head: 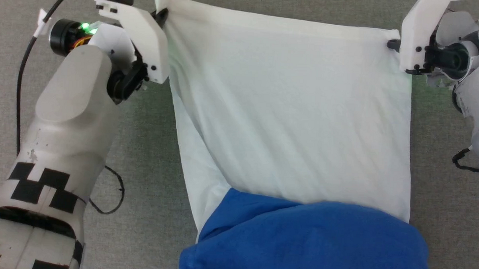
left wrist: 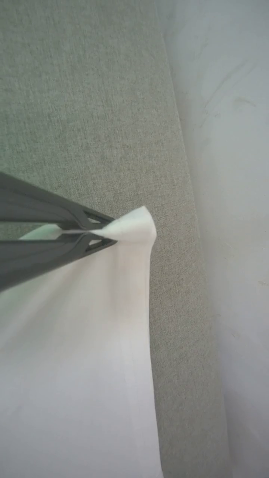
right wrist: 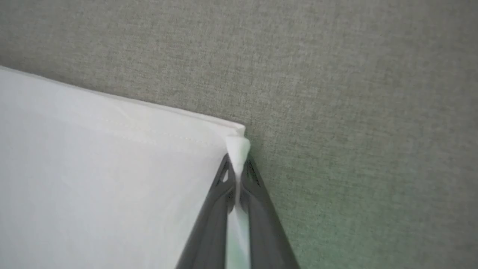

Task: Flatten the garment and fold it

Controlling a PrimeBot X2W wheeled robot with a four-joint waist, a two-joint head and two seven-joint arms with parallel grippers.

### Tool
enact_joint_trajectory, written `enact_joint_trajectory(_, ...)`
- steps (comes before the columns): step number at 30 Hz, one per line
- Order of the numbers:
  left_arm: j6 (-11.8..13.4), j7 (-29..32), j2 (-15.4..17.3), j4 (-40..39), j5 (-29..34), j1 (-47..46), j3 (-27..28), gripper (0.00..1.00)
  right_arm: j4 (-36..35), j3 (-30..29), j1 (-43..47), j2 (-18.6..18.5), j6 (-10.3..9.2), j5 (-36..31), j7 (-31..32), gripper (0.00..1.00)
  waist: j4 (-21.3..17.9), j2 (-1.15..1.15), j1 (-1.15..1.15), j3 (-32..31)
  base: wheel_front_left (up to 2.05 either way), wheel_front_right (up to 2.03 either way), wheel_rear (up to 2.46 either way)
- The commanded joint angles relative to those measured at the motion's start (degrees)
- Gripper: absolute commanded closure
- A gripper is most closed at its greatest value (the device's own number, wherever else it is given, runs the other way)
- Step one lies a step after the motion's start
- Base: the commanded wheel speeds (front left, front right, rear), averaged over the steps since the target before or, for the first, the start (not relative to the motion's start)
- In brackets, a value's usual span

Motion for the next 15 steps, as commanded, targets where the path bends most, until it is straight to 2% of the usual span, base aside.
enact_joint_trajectory(1,-0.2,-0.3,0.9,0.6,-0.5,-1.0,-0.1,1.0,0.8,1.4,3.8,0.4,-0.03,0.0,-1.4,1.0,-0.5,0.0,0.0,-0.9,0.0,0.0,0.0)
enact_joint_trajectory(9,1.1,-9.2,4.0,2.8,1.8,-4.2,0.2,1.0,-5.8,2.5,-1.6,-3.9,-0.03,-1.1,-20.2,1.0,-2.4,0.0,0.0,-5.3,0.0,0.0,0.0)
enact_joint_trajectory(15,1.6,-16.1,5.1,4.1,1.7,-5.3,1.4,1.0,-8.3,4.7,-2.2,-5.4,-0.03,0.0,-27.2,1.0,-3.9,0.0,0.0,-8.3,0.0,0.0,0.0)
